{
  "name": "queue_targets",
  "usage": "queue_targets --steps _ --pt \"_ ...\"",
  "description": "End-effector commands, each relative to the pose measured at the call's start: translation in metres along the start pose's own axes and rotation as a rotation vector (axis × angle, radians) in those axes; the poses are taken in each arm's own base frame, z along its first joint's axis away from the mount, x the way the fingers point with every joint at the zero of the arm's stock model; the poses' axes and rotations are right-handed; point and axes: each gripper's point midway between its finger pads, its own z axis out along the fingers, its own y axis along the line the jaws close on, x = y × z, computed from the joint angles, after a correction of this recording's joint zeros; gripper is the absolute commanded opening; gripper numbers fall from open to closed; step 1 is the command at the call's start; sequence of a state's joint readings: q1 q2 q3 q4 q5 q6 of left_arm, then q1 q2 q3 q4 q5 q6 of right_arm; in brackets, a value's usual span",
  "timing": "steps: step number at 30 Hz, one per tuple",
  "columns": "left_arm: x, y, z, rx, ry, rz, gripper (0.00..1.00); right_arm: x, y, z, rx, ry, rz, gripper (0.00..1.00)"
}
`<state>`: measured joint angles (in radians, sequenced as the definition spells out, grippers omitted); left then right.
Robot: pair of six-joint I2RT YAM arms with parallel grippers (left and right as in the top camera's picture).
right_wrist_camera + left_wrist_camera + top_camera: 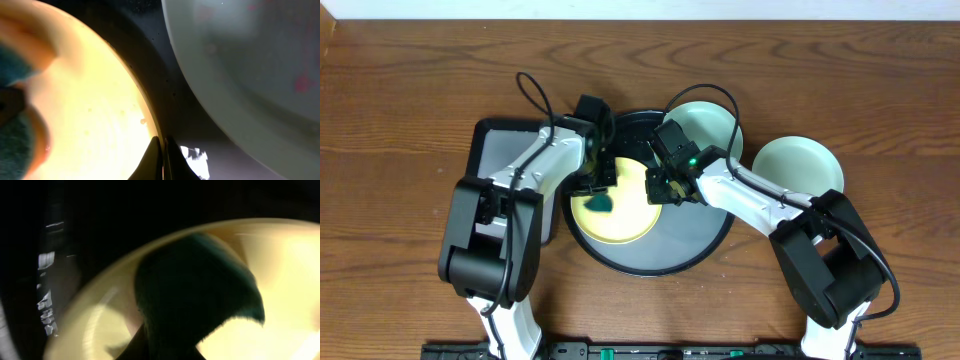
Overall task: Clean dirty plates on tray and stack at the side
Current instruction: 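Scrub the yellow plate with the sponge held in the left gripper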
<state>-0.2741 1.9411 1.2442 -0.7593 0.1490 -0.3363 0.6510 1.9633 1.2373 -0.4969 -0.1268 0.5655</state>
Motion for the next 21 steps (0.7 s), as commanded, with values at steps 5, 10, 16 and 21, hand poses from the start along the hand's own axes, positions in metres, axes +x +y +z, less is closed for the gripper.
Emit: queue_targets --steps 5,10,16,21 --pt "0.026 0.025 0.004 -0.093 0.124 -0.024 0.07 -0.003 -0.006 0.004 0.015 -0.001 0.005 0.01" --pt "0.048 -0.042 -0.008 0.339 0.22 0.267 0.07 -0.004 -0.005 0.004 0.015 -0.001 0.005 0.01" --pt "0.01 -0.029 0.003 0.209 0.068 0.226 0.07 -0.003 -0.006 0.004 0.015 -0.001 0.005 0.01" --pt "-0.025 0.035 0.003 -0.176 -0.105 -0.062 0.07 -0.003 -0.006 0.004 0.016 -0.001 0.005 0.01"
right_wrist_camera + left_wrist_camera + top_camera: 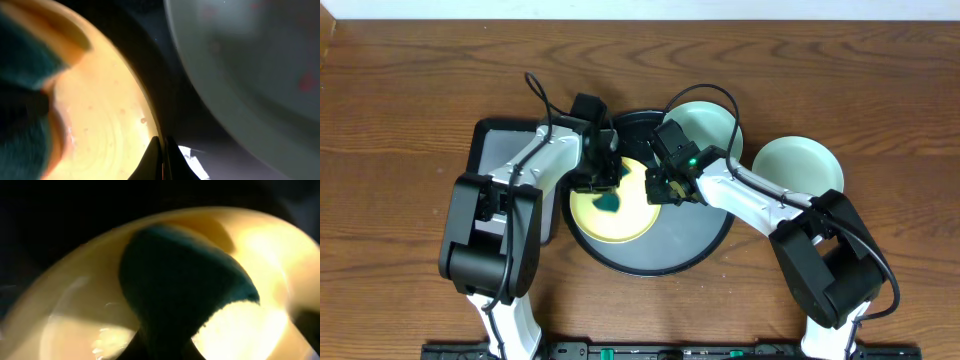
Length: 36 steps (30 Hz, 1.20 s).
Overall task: Clean dirty plates on tray and stack at the side
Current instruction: 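Scrub the yellow plate with the sponge held in the left gripper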
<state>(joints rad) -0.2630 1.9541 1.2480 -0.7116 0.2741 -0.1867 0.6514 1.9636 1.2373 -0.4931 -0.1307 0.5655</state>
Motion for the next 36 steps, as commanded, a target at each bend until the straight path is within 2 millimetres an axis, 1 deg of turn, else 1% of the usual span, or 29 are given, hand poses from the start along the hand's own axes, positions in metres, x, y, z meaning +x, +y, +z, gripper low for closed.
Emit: queue_targets --steps 1,2,4,6,8,10,11,12,13,14,18,19,20,21,23,24,25,26,27,28,31,32,36 --pt "-0.011 0.063 -0.007 -0.346 -0.104 -0.23 0.07 -0.003 -0.007 0.004 0.021 0.0 0.005 0.01" --pt "-0.007 0.068 -0.009 -0.374 -0.102 -0.267 0.07 -0.003 -0.007 0.004 0.021 0.0 0.005 0.01" --pt "0.002 0.071 -0.01 -0.39 -0.076 -0.312 0.07 -0.003 -0.007 0.004 0.021 0.0 0.005 0.01" --pt "0.017 0.065 -0.008 -0.368 -0.006 -0.319 0.07 -0.003 -0.007 0.004 0.021 0.0 0.005 0.01" --pt "0.031 0.051 -0.004 -0.286 0.077 -0.281 0.07 -0.003 -0.007 0.004 0.021 0.0 0.005 0.01" --pt "0.04 0.026 -0.001 -0.136 0.154 -0.175 0.07 -0.003 -0.007 0.004 0.02 0.0 0.005 0.01" --pt "0.044 0.007 0.0 -0.023 0.187 -0.102 0.07 -0.003 -0.007 0.004 0.02 0.0 0.005 0.01" --pt "0.046 -0.005 -0.001 0.055 0.203 -0.059 0.07 -0.003 -0.007 0.004 0.02 -0.001 0.005 0.01" --pt "0.046 -0.014 -0.002 0.106 0.206 -0.035 0.08 -0.003 -0.007 0.004 0.02 -0.001 0.006 0.01" --pt "0.044 -0.016 -0.001 0.12 0.197 -0.033 0.08 -0.003 -0.007 0.004 0.02 -0.001 0.006 0.01" --pt "0.027 -0.019 0.001 0.132 0.128 -0.012 0.07 -0.003 -0.007 0.004 0.02 -0.001 0.005 0.01" --pt "0.019 -0.018 0.002 0.125 0.096 -0.013 0.08 -0.003 -0.007 0.004 0.02 -0.001 0.005 0.01" --pt "0.01 -0.012 0.003 0.082 0.057 -0.04 0.08 -0.003 -0.007 0.004 0.02 -0.001 0.005 0.01" --pt "0.005 -0.007 0.004 0.054 0.036 -0.06 0.08 -0.003 -0.007 0.004 0.02 0.0 0.005 0.01" --pt "-0.012 0.02 0.003 -0.104 -0.058 -0.164 0.08 -0.003 -0.007 0.004 0.02 -0.001 0.005 0.01" --pt "-0.016 0.03 0.001 -0.157 -0.088 -0.196 0.07 -0.003 -0.007 0.004 0.02 -0.001 0.005 0.01" --pt "-0.022 0.043 -0.002 -0.235 -0.131 -0.237 0.08 -0.003 -0.007 0.004 0.02 0.0 0.005 0.01" --pt "-0.026 0.053 -0.005 -0.289 -0.164 -0.265 0.08 -0.003 -0.007 0.004 0.02 -0.001 0.005 0.01" --pt "-0.028 0.058 -0.007 -0.318 -0.183 -0.276 0.08 -0.003 -0.007 0.004 0.02 0.0 0.005 0.01" --pt "-0.03 0.059 -0.01 -0.325 -0.191 -0.28 0.08 -0.003 -0.007 0.004 0.021 0.0 0.005 0.01" --pt "-0.033 0.048 -0.029 -0.295 -0.183 -0.282 0.08 -0.002 -0.007 0.004 0.023 0.003 0.005 0.01" --pt "-0.039 0.041 -0.053 -0.286 -0.206 -0.281 0.08 -0.002 -0.007 0.004 0.023 0.004 0.006 0.01" --pt "-0.047 0.032 -0.1 -0.263 -0.266 -0.284 0.07 -0.002 -0.007 0.004 0.023 0.004 0.006 0.01"
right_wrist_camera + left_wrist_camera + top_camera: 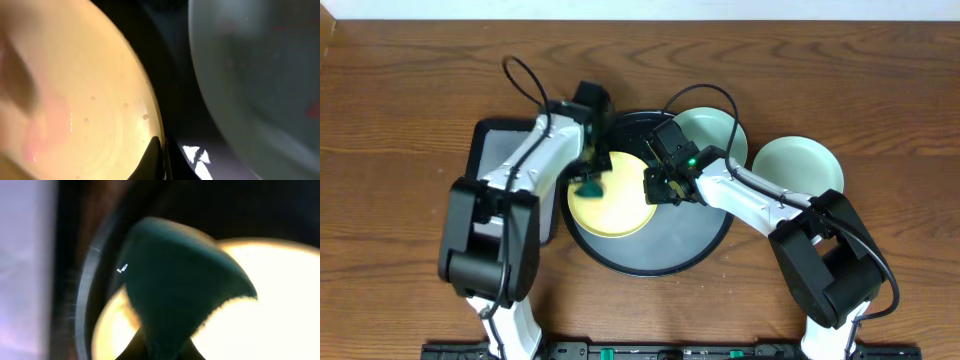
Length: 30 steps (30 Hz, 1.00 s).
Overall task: Clean dirty plates on tray and stack at the side
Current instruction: 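Scrub the yellow plate with the sponge held in the left gripper, then lift the yellow plate with right gripper toward the green plate at right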
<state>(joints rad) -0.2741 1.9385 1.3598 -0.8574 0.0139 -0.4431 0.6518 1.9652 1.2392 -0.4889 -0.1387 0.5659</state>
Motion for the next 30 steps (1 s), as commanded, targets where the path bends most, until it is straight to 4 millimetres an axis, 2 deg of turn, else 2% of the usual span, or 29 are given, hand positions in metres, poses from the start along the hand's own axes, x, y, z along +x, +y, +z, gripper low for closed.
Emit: queue_targets --steps 1,5,6,9,12,17,21,22,26,27,30 --pt "-0.041 0.011 -0.076 0.016 -0.202 -0.068 0.07 -0.002 -0.01 0.004 0.033 0.003 0.006 0.01" --pt "-0.045 0.034 -0.111 0.039 -0.263 -0.128 0.08 -0.002 -0.008 0.003 0.027 0.005 -0.015 0.01" --pt "-0.046 0.048 -0.119 0.035 -0.273 -0.158 0.07 -0.003 -0.006 0.001 0.02 0.0 -0.022 0.01" --pt "-0.05 0.076 -0.126 0.017 -0.28 -0.194 0.08 -0.008 -0.001 -0.009 0.005 -0.025 -0.058 0.01" --pt "-0.049 0.099 -0.124 -0.004 -0.257 -0.251 0.08 -0.019 0.002 -0.03 0.013 -0.087 -0.136 0.01" --pt "-0.043 0.108 -0.122 -0.019 -0.229 -0.267 0.08 -0.035 -0.002 -0.075 0.134 -0.216 -0.275 0.01" --pt "-0.043 0.107 -0.122 -0.018 -0.229 -0.268 0.08 -0.05 -0.002 -0.12 0.331 -0.382 -0.428 0.01" --pt "-0.043 0.108 -0.122 -0.019 -0.229 -0.268 0.08 -0.054 -0.001 -0.138 0.398 -0.442 -0.458 0.01" --pt "-0.043 0.108 -0.121 -0.019 -0.228 -0.268 0.08 -0.06 0.004 -0.172 0.515 -0.559 -0.498 0.01" --pt "-0.043 0.108 -0.121 -0.019 -0.228 -0.268 0.08 -0.061 0.008 -0.187 0.569 -0.607 -0.525 0.01" --pt "-0.043 0.108 -0.121 -0.019 -0.228 -0.268 0.08 -0.058 0.02 -0.207 0.652 -0.672 -0.595 0.01"
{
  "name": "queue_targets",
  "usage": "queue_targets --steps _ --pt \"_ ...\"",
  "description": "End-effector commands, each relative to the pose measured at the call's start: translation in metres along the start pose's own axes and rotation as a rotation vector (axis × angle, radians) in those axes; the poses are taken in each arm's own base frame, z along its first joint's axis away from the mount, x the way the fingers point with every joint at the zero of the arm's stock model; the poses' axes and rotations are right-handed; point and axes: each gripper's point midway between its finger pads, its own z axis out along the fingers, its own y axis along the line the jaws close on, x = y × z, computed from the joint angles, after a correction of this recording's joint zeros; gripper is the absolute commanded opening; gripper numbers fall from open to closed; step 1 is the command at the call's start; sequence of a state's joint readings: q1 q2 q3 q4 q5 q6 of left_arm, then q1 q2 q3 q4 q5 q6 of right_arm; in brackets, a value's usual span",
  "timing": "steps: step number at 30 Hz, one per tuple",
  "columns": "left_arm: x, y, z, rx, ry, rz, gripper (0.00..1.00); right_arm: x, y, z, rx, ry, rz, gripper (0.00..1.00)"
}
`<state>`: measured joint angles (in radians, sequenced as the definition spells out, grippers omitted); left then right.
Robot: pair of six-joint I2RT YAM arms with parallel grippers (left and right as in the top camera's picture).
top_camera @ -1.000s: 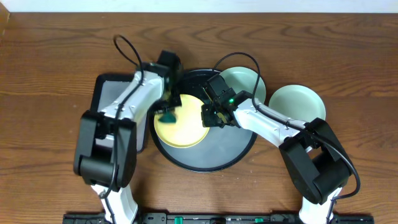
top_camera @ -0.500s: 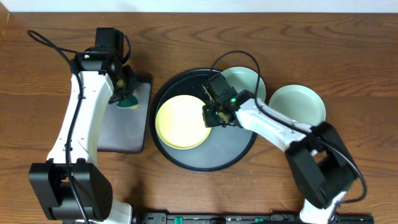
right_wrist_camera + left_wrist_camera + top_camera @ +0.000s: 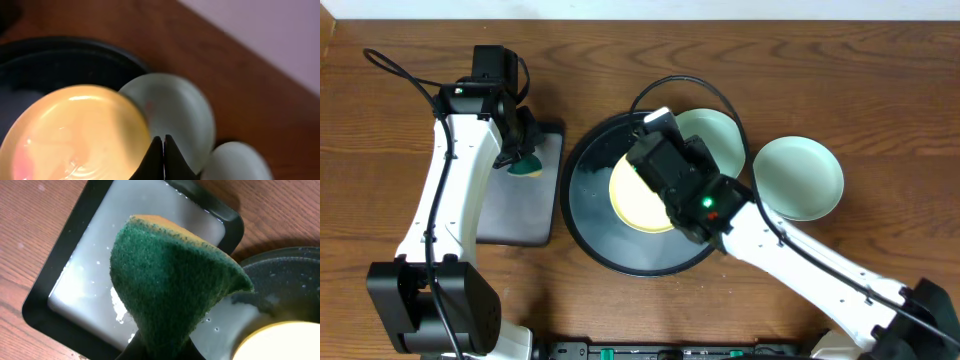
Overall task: Clean dirty plates on tray and stack at the side
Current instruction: 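Lift the yellow plate with right gripper toward the green plate at right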
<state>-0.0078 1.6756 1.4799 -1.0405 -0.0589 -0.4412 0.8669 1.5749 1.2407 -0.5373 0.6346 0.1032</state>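
My left gripper [image 3: 160, 352] is shut on a green sponge [image 3: 175, 295] with an orange back. It holds the sponge over the right end of the rectangular black tray [image 3: 515, 215] of cloudy water. The yellow plate [image 3: 632, 200] lies wet and shiny on the round black tray [image 3: 590, 215], partly under my right arm. High above the plate's right rim, my right gripper [image 3: 164, 145] is shut, with nothing seen between its fingers. A pale green plate [image 3: 175, 110] with a faint reddish mark sits at the round tray's far right.
A second pale green plate [image 3: 800, 175] rests on the wooden table right of the round tray. The water tray [image 3: 80, 280] lies just left of the round tray [image 3: 285, 275]. Cables loop above both arms.
My left gripper has gone from the yellow plate's left rim to over the water tray, still holding the sponge. My right gripper has risen well above the tray. The yellow plate lies further right.
At first the sponge in my left gripper was on the yellow plate, with my right gripper shut low at the plate's right rim. The sponge then stood elsewhere on the plate, later at its left rim. Now it is over the water tray and my right gripper is high.
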Motion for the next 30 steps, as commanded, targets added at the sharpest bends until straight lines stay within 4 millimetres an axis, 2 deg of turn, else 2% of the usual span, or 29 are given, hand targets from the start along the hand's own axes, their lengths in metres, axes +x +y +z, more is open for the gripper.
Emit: queue_targets --steps 1,5,7,10,13,15,18,19,23,25,30 --pt "-0.005 0.001 -0.004 -0.004 -0.019 0.009 0.08 -0.015 -0.015 -0.021 0.139 -0.063 -0.092 0.01" --pt "-0.005 0.001 -0.004 -0.004 -0.018 0.009 0.08 0.002 -0.001 -0.012 -0.004 0.008 0.041 0.02" --pt "-0.005 0.001 -0.004 -0.005 -0.018 0.009 0.08 0.012 0.001 0.0 -0.114 0.077 0.15 0.08" --pt "-0.005 0.001 -0.004 -0.005 -0.018 0.009 0.08 0.028 -0.003 0.024 -0.274 0.188 0.275 0.23" --pt "-0.005 0.001 -0.004 -0.005 -0.018 0.009 0.08 0.044 -0.01 0.047 -0.404 0.278 0.369 0.31" --pt "-0.005 0.001 -0.004 -0.005 -0.018 0.009 0.08 0.057 -0.006 0.065 -0.534 0.331 0.391 0.35" --pt "-0.005 0.001 -0.004 -0.005 -0.018 0.009 0.08 0.073 0.003 0.08 -0.651 0.382 0.407 0.43" --pt "-0.005 0.001 -0.004 -0.004 -0.018 0.009 0.08 0.086 0.007 0.091 -0.685 0.427 0.424 0.45" --pt "-0.005 0.001 -0.004 -0.004 -0.018 0.009 0.08 0.106 0.015 0.107 -0.729 0.492 0.462 0.45" --pt "-0.005 0.001 -0.004 -0.005 -0.018 0.009 0.08 0.105 0.022 0.111 -0.773 0.484 0.474 0.43" --pt "-0.006 0.001 -0.004 -0.003 -0.021 0.009 0.08 0.103 0.023 0.112 -0.775 0.473 0.47 0.34"
